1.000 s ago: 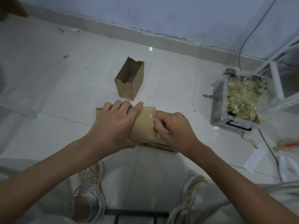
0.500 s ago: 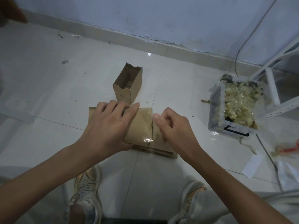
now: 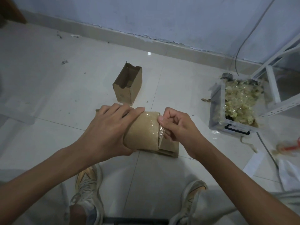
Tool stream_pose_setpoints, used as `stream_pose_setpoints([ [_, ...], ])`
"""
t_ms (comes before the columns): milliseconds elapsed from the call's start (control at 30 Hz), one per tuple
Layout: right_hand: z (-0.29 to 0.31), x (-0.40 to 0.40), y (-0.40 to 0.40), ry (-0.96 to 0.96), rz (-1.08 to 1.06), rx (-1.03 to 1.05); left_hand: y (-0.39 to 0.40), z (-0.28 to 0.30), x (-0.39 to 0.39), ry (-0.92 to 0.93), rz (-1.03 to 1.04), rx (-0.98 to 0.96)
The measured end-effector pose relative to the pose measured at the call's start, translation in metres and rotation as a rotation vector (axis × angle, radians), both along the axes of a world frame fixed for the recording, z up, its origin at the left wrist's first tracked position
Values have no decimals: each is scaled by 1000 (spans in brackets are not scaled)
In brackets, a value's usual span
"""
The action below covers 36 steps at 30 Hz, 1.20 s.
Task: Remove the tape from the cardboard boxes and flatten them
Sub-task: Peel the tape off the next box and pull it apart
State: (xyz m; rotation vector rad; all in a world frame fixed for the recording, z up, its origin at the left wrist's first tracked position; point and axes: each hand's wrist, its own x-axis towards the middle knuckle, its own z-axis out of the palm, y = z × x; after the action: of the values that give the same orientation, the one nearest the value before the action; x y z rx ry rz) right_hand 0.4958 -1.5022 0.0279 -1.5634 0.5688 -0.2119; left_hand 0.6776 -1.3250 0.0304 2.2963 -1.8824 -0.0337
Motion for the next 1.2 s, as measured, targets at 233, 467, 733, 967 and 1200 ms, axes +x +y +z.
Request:
stream_pose_setpoints([
  [233, -5, 0, -5, 130, 25, -898, -2, -1, -3, -68, -9, 44],
  [467, -2, 4, -5, 14, 45, -1440, -4, 3, 0, -106, -15, 57],
  [733, -14, 11, 1, -45, -42, -1580, -7, -1, -7, -103, -38, 61],
  [967, -16, 22, 12, 81, -329, -745, -14, 2, -5, -98, -39, 73],
  [1200, -10, 21, 3, 47, -148, -657, -12, 12, 6, -14, -18, 176],
])
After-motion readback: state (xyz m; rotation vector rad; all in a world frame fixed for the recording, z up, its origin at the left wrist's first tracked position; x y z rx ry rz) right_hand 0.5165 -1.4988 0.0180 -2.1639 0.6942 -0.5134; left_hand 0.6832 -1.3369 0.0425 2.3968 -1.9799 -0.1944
